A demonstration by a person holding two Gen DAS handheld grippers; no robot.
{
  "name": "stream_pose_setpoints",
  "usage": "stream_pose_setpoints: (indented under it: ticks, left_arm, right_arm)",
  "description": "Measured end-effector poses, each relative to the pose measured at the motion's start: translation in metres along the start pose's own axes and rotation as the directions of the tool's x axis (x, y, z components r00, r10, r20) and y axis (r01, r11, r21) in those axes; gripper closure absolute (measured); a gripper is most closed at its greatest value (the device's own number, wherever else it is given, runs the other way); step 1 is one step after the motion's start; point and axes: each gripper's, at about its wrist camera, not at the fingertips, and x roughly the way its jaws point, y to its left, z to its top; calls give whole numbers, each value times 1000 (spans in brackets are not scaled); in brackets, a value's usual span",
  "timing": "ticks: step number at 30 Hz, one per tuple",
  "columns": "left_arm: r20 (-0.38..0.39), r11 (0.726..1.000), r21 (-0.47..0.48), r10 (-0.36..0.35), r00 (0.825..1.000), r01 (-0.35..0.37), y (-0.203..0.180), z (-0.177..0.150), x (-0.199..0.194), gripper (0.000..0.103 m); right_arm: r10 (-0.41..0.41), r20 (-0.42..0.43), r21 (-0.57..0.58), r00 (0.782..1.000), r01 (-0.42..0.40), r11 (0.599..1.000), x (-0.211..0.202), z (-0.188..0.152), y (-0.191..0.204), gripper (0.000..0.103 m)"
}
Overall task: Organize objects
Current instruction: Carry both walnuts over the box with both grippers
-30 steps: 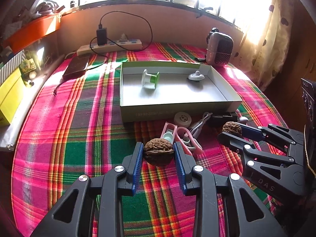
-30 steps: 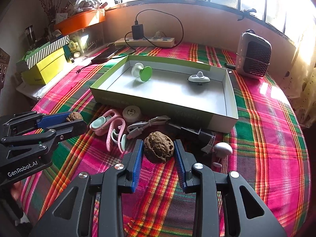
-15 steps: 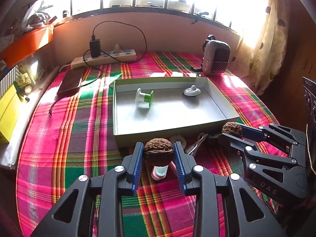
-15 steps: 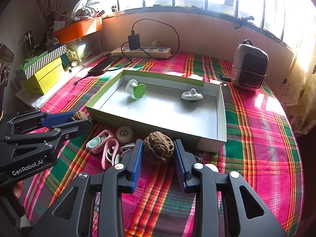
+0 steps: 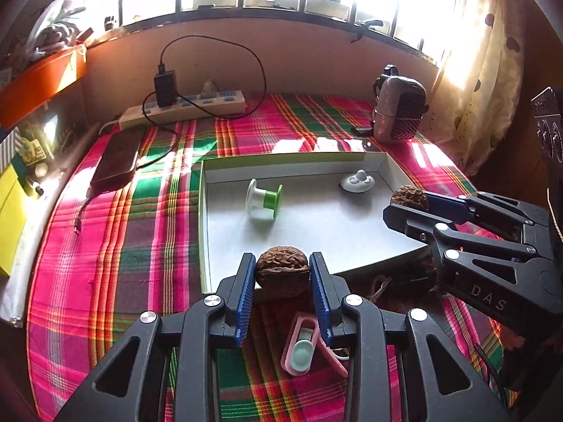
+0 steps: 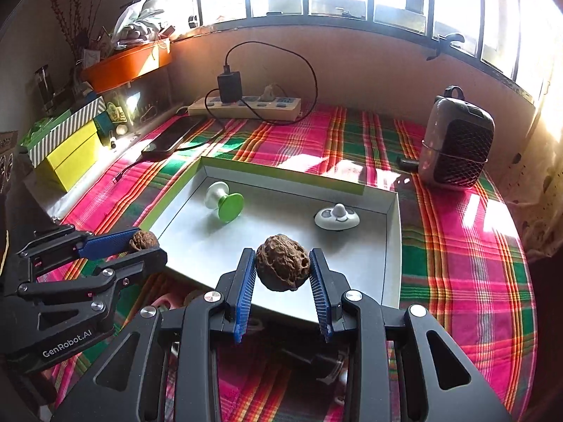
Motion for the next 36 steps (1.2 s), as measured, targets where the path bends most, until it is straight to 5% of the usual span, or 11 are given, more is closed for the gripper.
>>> stream_pose_setpoints:
  ticks: [19,36]
  left_arm:
    - [-46,999,-24,20,999,-21,12,20,48,74]
    - [-75,999,-23,27,997,-28,13,23,65,74]
  right_arm:
    - [34,-108,-20,994,-36,999,89,46,-3,71]
    - [22,-163,-58,986,-32,998,116,49,3,70]
